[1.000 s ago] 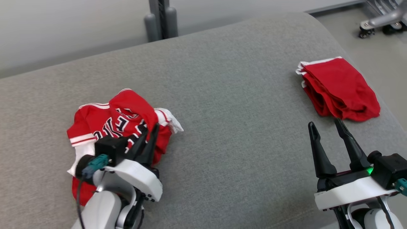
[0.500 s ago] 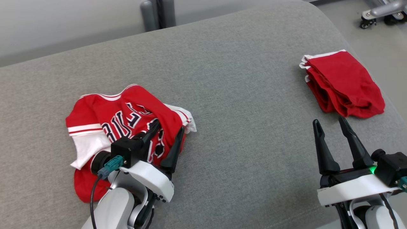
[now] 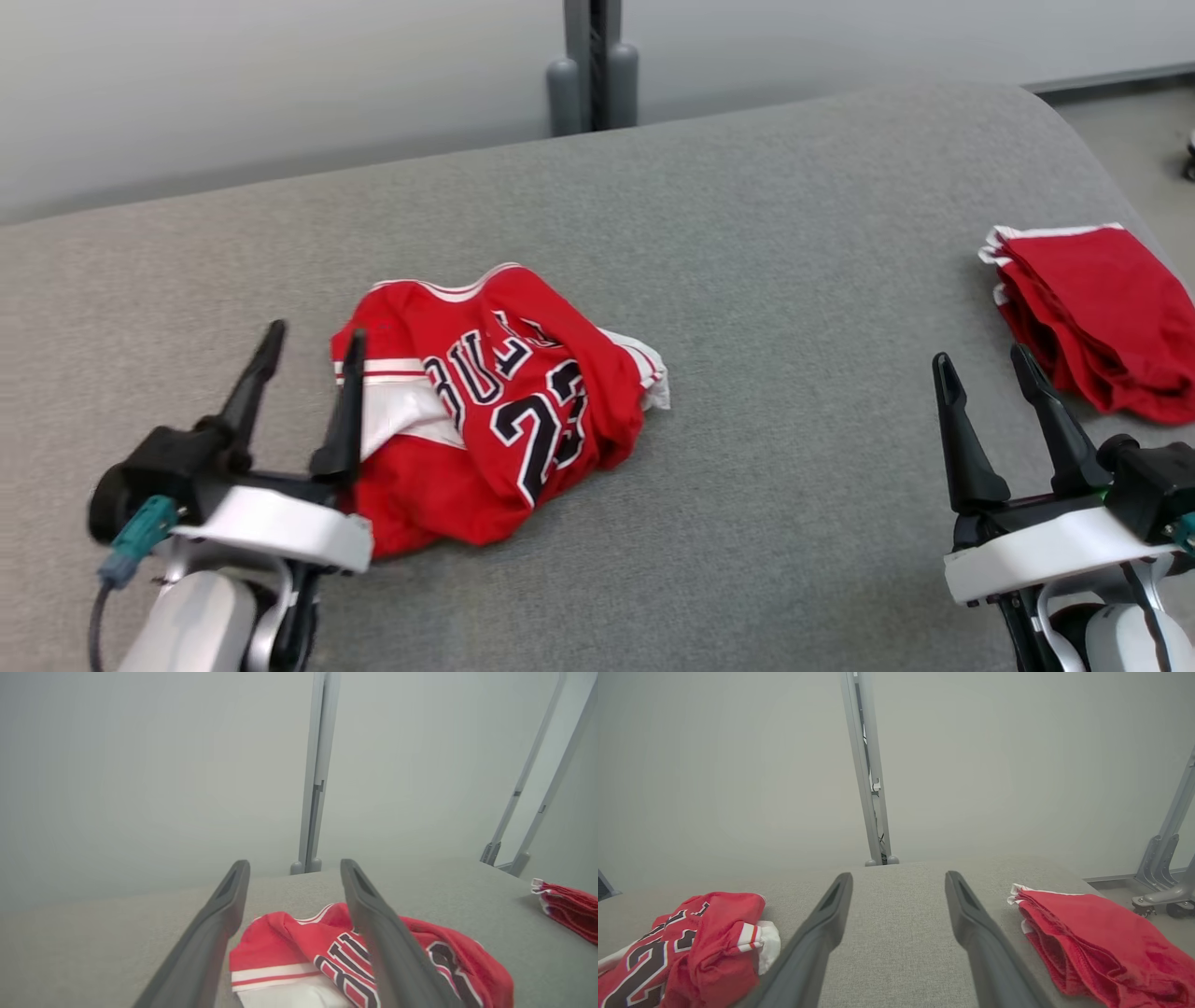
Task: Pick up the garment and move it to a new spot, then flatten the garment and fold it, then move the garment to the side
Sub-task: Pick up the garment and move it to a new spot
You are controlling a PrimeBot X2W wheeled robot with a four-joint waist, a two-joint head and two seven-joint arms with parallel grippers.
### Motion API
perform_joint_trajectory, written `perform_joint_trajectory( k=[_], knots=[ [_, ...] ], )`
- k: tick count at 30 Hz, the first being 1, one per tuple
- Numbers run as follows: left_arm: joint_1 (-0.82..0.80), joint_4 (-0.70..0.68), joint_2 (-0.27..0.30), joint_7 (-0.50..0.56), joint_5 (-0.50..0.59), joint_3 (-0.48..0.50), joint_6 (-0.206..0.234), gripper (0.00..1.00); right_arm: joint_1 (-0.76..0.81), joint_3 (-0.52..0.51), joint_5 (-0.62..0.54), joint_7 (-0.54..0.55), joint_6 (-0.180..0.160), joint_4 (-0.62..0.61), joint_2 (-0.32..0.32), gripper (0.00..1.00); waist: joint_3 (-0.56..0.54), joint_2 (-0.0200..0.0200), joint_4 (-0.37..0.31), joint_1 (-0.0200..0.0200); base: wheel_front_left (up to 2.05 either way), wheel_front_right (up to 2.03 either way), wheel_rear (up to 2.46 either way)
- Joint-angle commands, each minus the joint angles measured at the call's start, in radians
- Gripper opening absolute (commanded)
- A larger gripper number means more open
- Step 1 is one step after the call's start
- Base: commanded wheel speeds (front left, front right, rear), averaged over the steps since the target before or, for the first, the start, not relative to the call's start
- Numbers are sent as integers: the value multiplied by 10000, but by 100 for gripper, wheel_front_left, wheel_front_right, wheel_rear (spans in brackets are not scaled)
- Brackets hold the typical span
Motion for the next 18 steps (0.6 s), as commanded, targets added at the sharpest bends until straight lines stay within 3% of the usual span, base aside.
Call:
perform_joint_trajectory(
  k=[1, 12, 18],
  knots=[
    [197, -90, 142, -58, -56, 149, 118, 100, 93, -27, -95, 63, -3, -13, -42, 100, -316, 0, 359, 0, 0, 0, 0],
    [2026, -1642, 1010, 387, 24, 990, 1163, 100, 587, -78, -343, 540, -3, 13, -40, 100, -1055, 0, 1203, 0, 0, 0, 0],
    [2843, -2536, 1130, 878, 46, 930, 1535, 100, 942, -82, -441, 724, -3, 18, -44, 100, -1437, 0, 1357, 0, 0, 0, 0]
  ],
)
